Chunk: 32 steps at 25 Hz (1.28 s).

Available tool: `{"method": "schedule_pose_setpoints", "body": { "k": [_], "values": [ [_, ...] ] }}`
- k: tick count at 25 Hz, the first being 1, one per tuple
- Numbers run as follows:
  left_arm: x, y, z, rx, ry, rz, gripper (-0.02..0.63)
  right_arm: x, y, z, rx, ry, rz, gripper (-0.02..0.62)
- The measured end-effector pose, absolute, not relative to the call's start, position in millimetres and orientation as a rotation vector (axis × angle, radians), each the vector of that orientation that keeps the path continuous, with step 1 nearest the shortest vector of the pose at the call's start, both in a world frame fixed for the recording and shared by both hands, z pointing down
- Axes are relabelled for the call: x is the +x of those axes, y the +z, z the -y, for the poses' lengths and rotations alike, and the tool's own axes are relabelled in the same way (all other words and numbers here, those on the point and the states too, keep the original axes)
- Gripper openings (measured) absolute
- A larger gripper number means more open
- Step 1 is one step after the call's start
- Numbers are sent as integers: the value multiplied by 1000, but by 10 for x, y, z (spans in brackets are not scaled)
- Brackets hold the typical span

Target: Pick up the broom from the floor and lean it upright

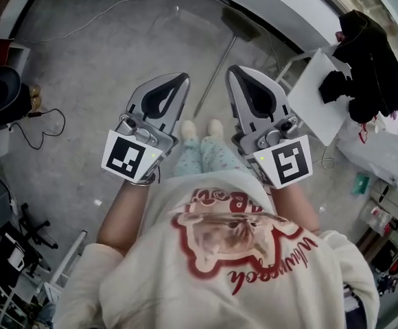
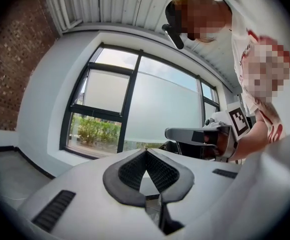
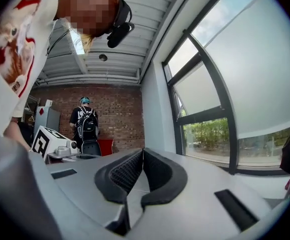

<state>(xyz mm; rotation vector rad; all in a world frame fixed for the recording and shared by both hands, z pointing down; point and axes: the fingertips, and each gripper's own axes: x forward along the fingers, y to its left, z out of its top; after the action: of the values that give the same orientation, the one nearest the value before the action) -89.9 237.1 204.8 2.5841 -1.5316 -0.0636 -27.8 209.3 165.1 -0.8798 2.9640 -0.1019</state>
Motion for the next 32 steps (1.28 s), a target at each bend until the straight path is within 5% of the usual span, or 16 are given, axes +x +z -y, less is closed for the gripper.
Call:
{"method": "schedule_pose_setpoints", "body": {
  "k": [12,24,27,32],
  "values": [
    [-1185,3134,-1887,2410,-24,1628,20,-747,2904,-1704,-442,-31,-3225,25],
    [-1455,5137,-1888,2265,24,1678,20,-858,5850,-2331,311,-47,-3549,28],
    [-1490,5633,-2007,2232,35,1692,20,-825,6613,-2594,575,75,-3590,106],
    [-1493,6376,-2320,2193,72,1685,20,-672,7940,-3046,1073,514,-3563,146]
  ]
}}
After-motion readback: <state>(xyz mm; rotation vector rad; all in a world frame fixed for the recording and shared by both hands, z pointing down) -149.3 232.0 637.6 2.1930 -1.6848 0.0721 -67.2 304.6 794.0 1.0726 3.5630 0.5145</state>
